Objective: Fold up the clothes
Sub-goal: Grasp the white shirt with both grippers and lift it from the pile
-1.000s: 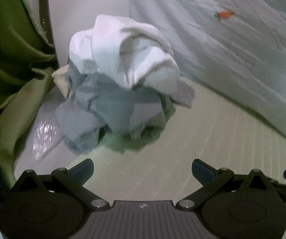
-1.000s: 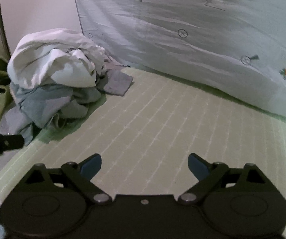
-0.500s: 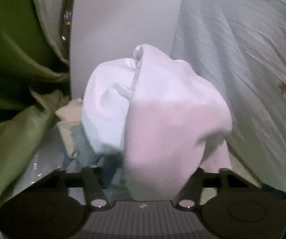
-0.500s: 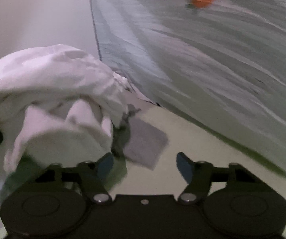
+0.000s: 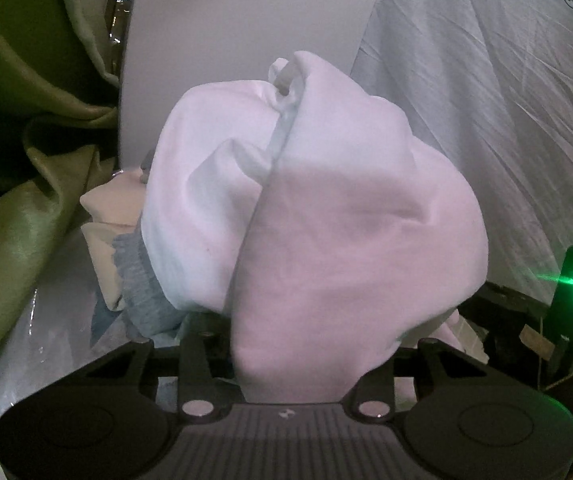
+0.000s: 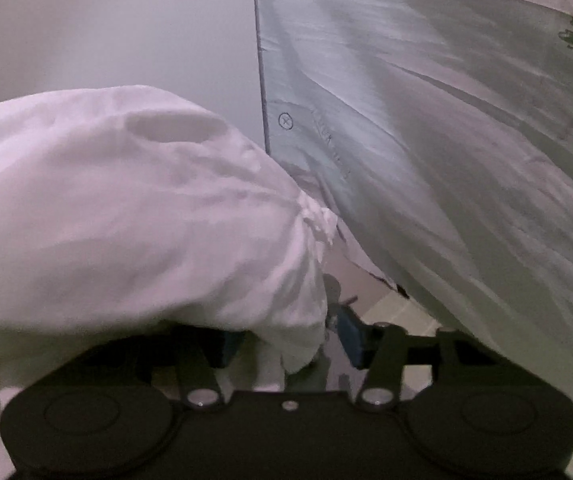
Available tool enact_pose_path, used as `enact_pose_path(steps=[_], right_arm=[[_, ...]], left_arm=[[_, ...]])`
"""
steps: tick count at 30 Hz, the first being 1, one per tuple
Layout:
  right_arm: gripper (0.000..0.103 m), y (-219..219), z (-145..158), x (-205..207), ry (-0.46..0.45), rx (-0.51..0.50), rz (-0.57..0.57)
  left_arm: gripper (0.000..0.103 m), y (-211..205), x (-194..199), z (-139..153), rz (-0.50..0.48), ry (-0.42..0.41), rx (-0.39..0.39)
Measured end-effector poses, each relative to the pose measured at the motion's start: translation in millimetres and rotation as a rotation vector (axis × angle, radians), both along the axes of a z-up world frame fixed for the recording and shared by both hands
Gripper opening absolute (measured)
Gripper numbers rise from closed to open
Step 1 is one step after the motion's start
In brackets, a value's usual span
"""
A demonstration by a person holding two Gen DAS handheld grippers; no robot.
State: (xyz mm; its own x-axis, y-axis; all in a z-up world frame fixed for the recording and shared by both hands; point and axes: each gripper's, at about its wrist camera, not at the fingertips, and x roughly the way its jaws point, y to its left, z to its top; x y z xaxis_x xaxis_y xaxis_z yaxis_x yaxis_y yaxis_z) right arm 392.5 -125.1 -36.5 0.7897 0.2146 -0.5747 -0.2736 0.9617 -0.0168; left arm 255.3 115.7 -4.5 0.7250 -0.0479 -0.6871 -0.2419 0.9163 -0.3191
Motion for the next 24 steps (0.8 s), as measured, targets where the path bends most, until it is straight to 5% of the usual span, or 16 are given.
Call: enact_pose_path(steps=[1,4,10,15,21,24], right_arm=[[0.021,0,0,0,-0.002,-0.004,-0.002],[0.014,-2,0,-6,-0.017,-0.023,-0.011],[0.011,-22,19,-44,-0.118,-0.044,-0.115],[0.011,-55,44,-116,-0.254,-0.111,-0.215],[0.011,-120,73,-251,-0.387,-0.256,-0.431],[0.011,-162,73,-318,-0.379,-0.375,-0.559]], left_arm=[[0.040,-2,-1,0,-0.001,-0.001,0.002],[0.028,-6,-2,4,-0.011,0.000,0.013],[0.020,-21,-17,22,-0.047,-0.024,0.091],[0.017,-44,-40,43,-0.105,-0.084,0.160],[0.016,-113,-92,66,-0.342,-0.174,0.200],[0.018,-162,-122,56,-0.521,-0.154,0.146]])
